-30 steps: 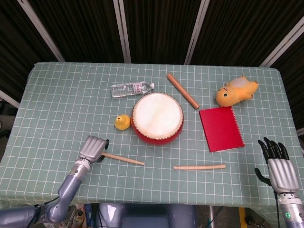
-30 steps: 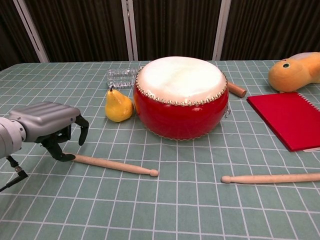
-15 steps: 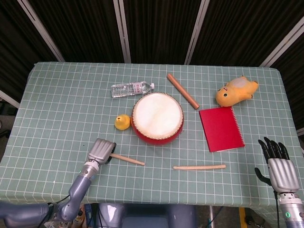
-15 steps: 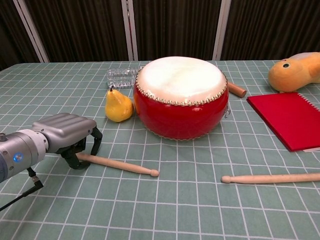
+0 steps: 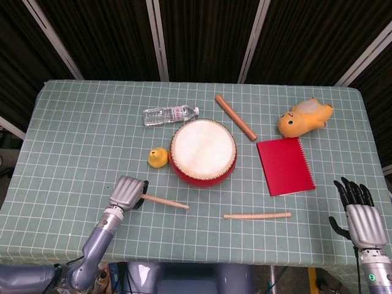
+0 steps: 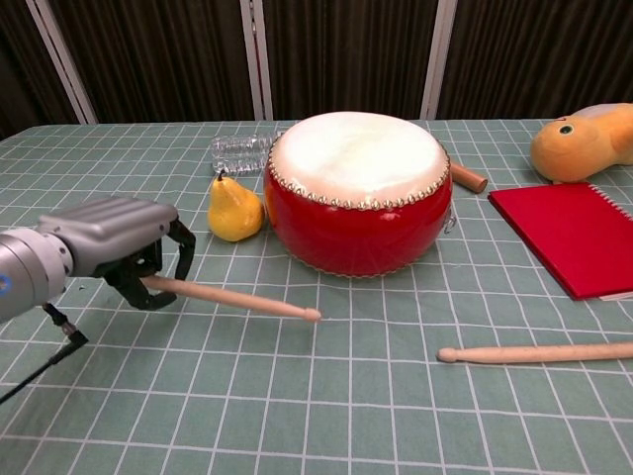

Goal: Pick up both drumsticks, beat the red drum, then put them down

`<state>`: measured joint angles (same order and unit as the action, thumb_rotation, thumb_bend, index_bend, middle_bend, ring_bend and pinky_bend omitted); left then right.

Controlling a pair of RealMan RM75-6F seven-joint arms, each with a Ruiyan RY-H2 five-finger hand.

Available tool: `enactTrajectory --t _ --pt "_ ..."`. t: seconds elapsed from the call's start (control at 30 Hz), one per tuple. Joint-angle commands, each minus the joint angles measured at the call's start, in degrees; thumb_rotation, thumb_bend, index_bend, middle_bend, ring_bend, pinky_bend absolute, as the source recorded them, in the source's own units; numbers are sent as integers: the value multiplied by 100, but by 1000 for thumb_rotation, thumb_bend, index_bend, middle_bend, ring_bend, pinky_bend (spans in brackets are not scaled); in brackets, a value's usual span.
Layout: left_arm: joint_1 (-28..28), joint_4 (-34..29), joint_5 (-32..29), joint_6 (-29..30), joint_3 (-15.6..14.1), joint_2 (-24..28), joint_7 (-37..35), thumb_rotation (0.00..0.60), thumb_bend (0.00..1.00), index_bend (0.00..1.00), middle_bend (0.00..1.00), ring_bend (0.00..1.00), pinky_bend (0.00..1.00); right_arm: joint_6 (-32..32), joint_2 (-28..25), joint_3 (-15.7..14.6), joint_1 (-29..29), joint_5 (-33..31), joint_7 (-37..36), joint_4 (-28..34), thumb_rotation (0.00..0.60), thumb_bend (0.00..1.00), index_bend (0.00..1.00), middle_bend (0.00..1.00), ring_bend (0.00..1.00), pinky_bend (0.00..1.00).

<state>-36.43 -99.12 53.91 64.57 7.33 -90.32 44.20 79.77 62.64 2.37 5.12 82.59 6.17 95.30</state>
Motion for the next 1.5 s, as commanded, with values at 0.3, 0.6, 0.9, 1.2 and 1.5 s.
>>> enactTrajectory --t 0.3,0.6,0.9,1.2,1.5 --pt "513 -1215 698 660 190 1523 -1016 600 528 768 1000 1000 1000 -291 -46 -99 141 89 226 173 600 357 56 516 556 517" --pt "869 -1409 1152 857 43 2166 -1698 600 528 769 1000 1000 1000 -1219 439 -112 634 -707 1881 856 600 357 346 1000 1000 970" --pt "974 -1403 1308 878 -23 2277 -1930 600 528 770 1000 1000 1000 -1140 1224 -39 819 -1252 2867 733 600 357 436 1000 1000 1000" --pt "1004 -1316 1354 847 -16 2309 -2070 600 528 770 1000 1000 1000 -1144 1597 61 966 -1616 3070 350 600 357 479 1000 1000 1000" --pt "964 -1221 1317 762 25 2306 -2104 600 528 770 1000 1000 1000 -1198 1784 56 1062 -1878 3109 103 600 357 479 1000 1000 1000"
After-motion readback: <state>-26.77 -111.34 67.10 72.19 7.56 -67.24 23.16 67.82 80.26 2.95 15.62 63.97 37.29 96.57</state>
